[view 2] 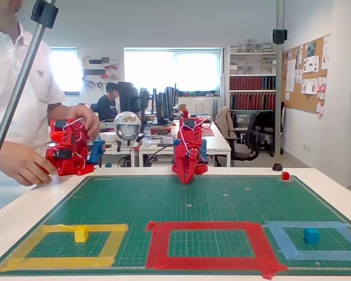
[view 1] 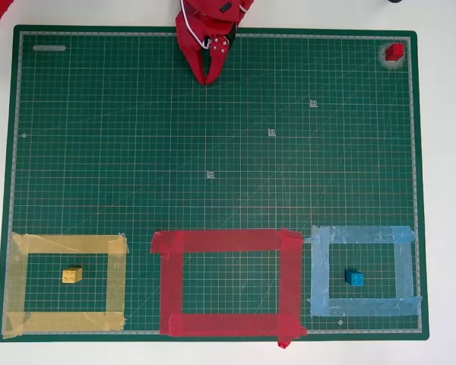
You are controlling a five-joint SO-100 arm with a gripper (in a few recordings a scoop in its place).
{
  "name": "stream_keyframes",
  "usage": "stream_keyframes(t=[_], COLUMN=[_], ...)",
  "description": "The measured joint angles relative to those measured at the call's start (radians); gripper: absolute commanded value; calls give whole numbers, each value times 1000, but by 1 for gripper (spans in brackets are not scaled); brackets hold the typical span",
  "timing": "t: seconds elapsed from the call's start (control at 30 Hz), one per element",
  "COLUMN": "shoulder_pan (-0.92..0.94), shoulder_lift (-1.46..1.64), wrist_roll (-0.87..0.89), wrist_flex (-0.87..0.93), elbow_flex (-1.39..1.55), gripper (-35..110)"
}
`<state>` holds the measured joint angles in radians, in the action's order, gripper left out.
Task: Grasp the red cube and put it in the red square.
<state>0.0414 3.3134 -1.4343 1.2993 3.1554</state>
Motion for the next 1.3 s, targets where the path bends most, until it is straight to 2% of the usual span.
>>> stream_keyframes(t=[0.5, 0.6, 0.73, 0.97, 1.1, 1.3], shoulder_pan=[-41, -80, -206, -525, -709, -986], shoulder_lift=[0, 0, -6, -241, -402, -479], wrist_roll=[0, 64, 299, 822, 1092, 1382], wrist_flex=[0, 0, 0, 18, 104, 219], elbow_flex=[-2, -58, -265, -819, -1123, -1296], gripper=[-1, -1, -1, -2, -2, -2])
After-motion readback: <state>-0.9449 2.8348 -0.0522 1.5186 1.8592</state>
